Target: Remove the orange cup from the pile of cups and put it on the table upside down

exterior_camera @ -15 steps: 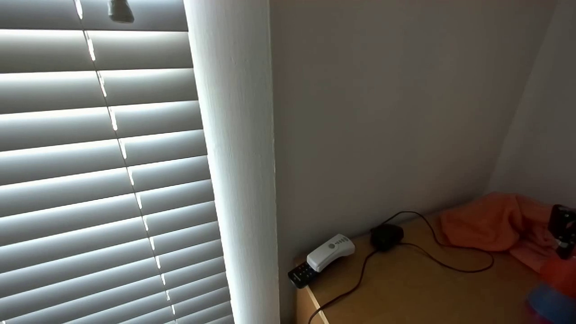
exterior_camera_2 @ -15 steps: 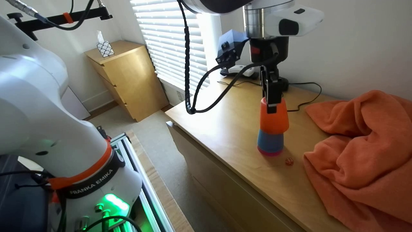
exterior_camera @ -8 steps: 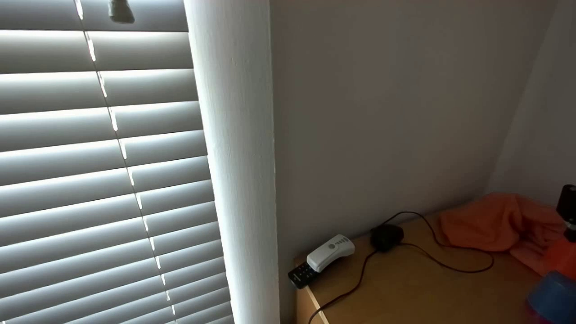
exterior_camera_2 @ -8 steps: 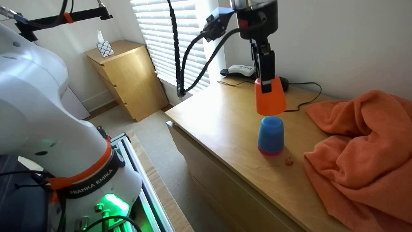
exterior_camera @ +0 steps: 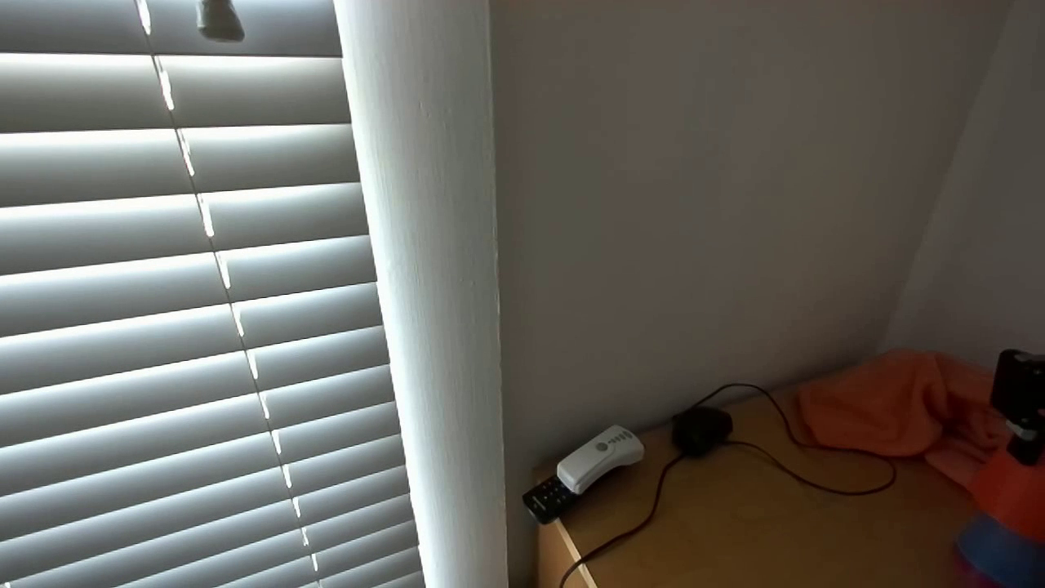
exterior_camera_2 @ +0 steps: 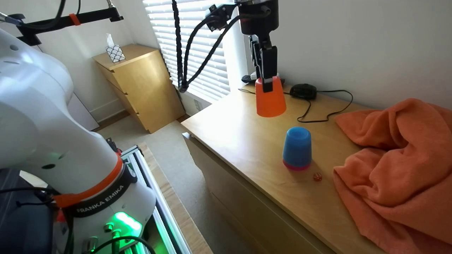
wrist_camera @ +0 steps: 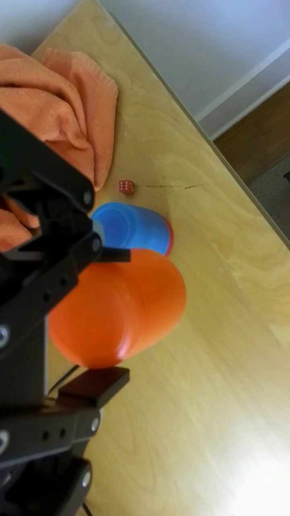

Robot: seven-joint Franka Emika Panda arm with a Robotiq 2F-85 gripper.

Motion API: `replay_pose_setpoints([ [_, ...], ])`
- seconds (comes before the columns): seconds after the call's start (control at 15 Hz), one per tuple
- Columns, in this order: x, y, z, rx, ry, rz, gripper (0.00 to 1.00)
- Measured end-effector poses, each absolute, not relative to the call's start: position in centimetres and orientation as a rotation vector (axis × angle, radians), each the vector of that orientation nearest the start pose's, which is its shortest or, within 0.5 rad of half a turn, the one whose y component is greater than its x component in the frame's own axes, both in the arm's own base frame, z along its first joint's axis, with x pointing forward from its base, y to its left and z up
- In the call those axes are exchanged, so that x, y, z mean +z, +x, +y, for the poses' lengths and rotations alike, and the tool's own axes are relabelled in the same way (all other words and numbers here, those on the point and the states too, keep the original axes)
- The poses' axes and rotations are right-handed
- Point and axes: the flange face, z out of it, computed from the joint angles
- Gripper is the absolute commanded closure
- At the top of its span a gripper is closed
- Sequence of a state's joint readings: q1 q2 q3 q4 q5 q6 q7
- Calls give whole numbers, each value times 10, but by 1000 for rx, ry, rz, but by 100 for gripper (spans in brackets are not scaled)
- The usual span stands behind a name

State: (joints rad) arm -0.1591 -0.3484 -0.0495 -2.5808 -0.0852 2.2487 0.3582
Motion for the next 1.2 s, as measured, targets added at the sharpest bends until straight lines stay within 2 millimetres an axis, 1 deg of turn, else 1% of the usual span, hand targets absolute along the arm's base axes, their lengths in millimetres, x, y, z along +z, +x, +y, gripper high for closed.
replay_pose_setpoints([
  [0.27,358,409,-69,62,-3109,641,60],
  [0.53,323,415,-60,141,-3135,491,60],
  [0.73,295,421,-56,144,-3145,415,60],
  [0.87,279,425,-53,128,-3148,393,60],
  [1.07,262,431,-49,93,-3147,364,60],
  [1.2,254,434,-46,73,-3140,349,60],
])
